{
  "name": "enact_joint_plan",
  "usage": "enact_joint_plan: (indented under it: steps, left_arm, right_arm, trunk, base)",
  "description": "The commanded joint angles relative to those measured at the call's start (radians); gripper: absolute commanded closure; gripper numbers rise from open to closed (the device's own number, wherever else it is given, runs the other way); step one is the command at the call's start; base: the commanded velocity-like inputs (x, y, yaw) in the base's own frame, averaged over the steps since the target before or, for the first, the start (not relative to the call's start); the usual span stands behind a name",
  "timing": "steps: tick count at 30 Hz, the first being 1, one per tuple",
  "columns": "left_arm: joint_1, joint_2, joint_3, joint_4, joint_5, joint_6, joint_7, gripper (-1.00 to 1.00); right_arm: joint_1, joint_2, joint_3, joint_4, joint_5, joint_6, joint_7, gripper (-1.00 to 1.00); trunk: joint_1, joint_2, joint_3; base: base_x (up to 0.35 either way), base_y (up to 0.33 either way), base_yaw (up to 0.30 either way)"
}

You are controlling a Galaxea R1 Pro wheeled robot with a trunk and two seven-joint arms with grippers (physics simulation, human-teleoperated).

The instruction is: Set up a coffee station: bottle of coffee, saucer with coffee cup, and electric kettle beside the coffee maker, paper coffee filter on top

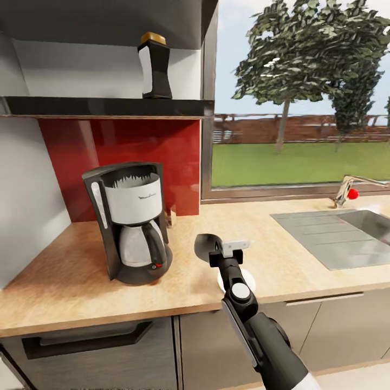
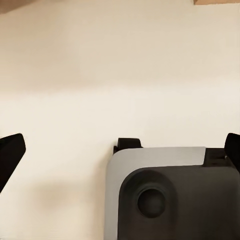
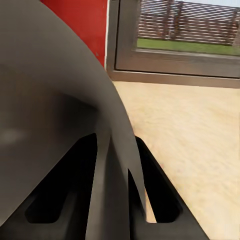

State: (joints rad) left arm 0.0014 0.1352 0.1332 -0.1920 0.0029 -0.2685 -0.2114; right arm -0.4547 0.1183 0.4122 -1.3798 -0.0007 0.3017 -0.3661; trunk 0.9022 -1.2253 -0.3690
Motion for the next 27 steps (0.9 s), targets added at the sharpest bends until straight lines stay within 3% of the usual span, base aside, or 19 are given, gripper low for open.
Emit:
enact_joint_plan:
  steps: [1,18,27]
  left_arm:
    - [0.000,0.000,0.008,-0.001,0.000,0.000,-0.008,-1.00]
    - [0.000,0.000,0.008,-0.001,0.000,0.000,-0.006,-1.00]
    - [0.000,0.000,0.008,-0.001,0.000,0.000,-0.006,-1.00]
  right_arm:
    - [-0.001,0.000,0.001,-0.001,-0.004,0.005,-0.004,1.00]
    - [-0.001,0.000,0.001,-0.002,-0.004,0.005,-0.004,1.00]
    - [-0.001,0.000,0.002,-0.002,-0.004,0.005,-0.004,1.00]
  trunk:
    - [0.000,-0.001,-0.001]
    - [0.000,-0.001,-0.001]
    - [0.000,-0.001,-0.001]
  base:
    - [0.086,-0.058,0.228]
    - [0.064,-0.072,0.037]
    - [0.000,-0.103,0.156]
